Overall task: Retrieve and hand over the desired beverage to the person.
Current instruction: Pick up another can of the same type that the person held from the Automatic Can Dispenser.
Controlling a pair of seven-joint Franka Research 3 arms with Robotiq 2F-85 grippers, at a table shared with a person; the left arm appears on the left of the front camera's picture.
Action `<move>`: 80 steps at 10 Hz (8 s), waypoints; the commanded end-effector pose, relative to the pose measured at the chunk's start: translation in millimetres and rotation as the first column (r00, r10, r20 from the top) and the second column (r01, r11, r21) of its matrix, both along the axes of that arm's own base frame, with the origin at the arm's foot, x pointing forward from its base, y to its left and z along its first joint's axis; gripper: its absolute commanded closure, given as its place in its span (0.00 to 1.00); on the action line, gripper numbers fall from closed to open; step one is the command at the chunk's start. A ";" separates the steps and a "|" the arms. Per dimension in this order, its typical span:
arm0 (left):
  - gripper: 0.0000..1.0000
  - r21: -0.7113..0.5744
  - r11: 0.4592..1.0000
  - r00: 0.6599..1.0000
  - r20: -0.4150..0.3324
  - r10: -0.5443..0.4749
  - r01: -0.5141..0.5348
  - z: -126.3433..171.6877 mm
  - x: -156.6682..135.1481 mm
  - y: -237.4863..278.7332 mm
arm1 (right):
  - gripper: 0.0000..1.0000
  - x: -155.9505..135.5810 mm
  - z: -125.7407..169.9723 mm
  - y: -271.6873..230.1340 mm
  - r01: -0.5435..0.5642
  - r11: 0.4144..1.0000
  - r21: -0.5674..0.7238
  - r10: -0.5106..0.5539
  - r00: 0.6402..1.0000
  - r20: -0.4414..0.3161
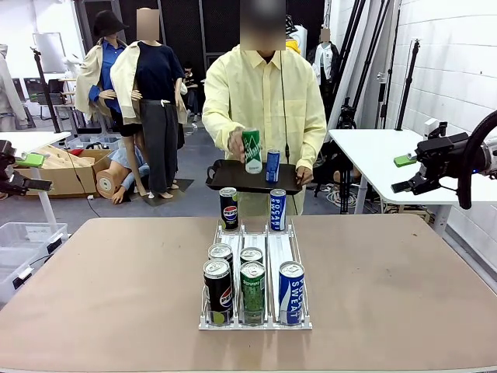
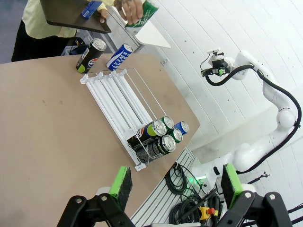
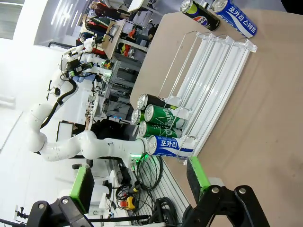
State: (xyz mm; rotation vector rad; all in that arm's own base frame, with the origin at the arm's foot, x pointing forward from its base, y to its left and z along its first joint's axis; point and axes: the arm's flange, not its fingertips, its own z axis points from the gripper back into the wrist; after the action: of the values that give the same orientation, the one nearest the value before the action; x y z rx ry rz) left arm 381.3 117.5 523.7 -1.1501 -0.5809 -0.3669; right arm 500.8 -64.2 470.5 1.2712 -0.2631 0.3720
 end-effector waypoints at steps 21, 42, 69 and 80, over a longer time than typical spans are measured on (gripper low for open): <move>0.00 -0.024 1.000 1.000 0.012 0.001 -0.001 2.4 -0.2 0.1 | 0.00 -0.3 0.4 0.8 -0.003 1.000 0.003 0.003 1.000 -0.002; 0.00 -0.024 1.000 1.000 0.012 0.001 -0.001 2.4 -0.2 0.1 | 0.00 -0.3 0.4 0.8 -0.003 1.000 0.003 0.003 1.000 -0.002; 0.00 0.329 0.929 0.978 -0.174 -0.115 0.168 17.7 10.4 -228.0 | 0.00 -0.3 0.4 0.8 -0.003 1.000 0.003 0.003 1.000 -0.002; 0.00 0.718 0.669 0.980 -0.174 -0.093 0.191 -11.8 17.6 -435.9 | 0.00 -0.3 0.4 0.8 -0.003 1.000 0.003 0.003 1.000 -0.002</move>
State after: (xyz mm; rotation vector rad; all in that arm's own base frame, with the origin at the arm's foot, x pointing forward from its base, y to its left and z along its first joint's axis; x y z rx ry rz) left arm 397.1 -301.4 508.3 -0.4796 -0.1807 -0.5902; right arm 501.0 -63.4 470.2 1.2715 -0.2615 0.3729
